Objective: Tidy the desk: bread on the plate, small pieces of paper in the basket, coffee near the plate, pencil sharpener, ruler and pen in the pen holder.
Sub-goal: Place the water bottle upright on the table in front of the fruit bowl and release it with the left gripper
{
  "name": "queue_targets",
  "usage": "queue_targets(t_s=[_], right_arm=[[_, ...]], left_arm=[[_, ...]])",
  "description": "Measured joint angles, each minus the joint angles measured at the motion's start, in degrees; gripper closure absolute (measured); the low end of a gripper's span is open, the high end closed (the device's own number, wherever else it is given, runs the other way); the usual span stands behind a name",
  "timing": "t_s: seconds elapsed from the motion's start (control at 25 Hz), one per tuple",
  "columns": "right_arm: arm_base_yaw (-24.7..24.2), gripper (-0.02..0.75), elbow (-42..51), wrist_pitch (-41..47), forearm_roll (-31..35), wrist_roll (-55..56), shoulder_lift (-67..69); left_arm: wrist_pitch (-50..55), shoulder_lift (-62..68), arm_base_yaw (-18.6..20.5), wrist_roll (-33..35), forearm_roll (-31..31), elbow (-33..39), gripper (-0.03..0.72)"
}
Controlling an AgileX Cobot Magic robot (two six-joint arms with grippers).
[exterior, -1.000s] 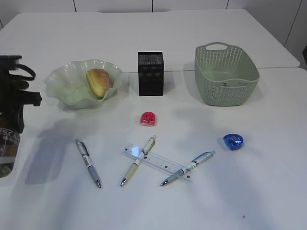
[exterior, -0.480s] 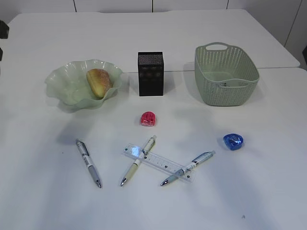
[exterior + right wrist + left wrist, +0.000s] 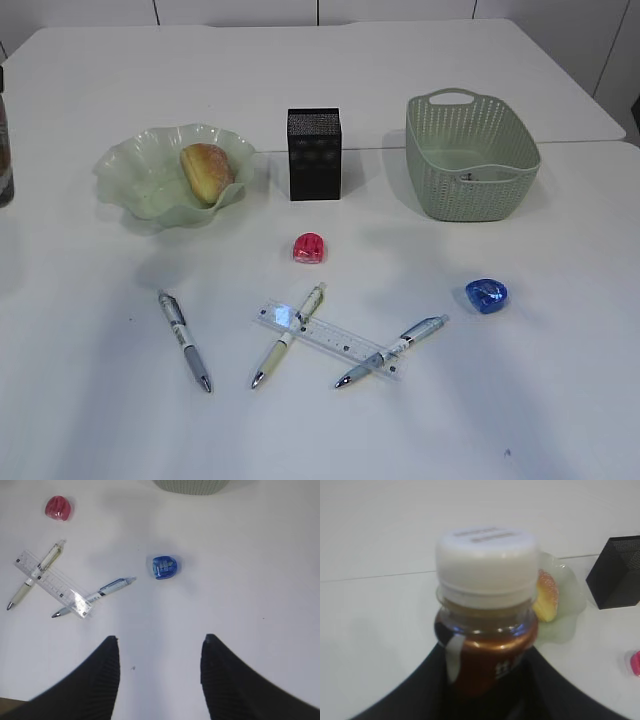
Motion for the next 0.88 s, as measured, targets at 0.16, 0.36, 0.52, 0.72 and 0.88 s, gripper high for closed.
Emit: queue_targets(t_s=[0.16, 0.36, 0.52, 0.72, 0.88], right_arm=[[0.00, 0.318, 0.00, 0.00, -0.11, 0.00, 0.00], [0.00, 0.318, 0.00, 0.00, -0.50, 0.00, 0.00], [0.00, 0.318, 0.00, 0.00, -1.04, 0.00, 0.00], [0.00, 0.318, 0.00, 0.00, -2.23, 0.00, 0.00], [0.00, 0.318, 0.00, 0.00, -2.45, 0.00, 0.00]], left_arm=[[-12.60, -1.24, 0.00, 0.09, 0.69, 8.56, 0.447], [-28.28, -0.72, 0.13, 0.93, 2.66, 16.37, 0.447], [-40.55, 1.86, 1.74, 2.38, 3.02, 19.63, 0.447], [-55.83, 5.72, 4.09, 2.83, 0.88, 22.43, 0.447], [-65.02, 8.90, 4.49, 4.40, -0.03, 23.77, 0.447]])
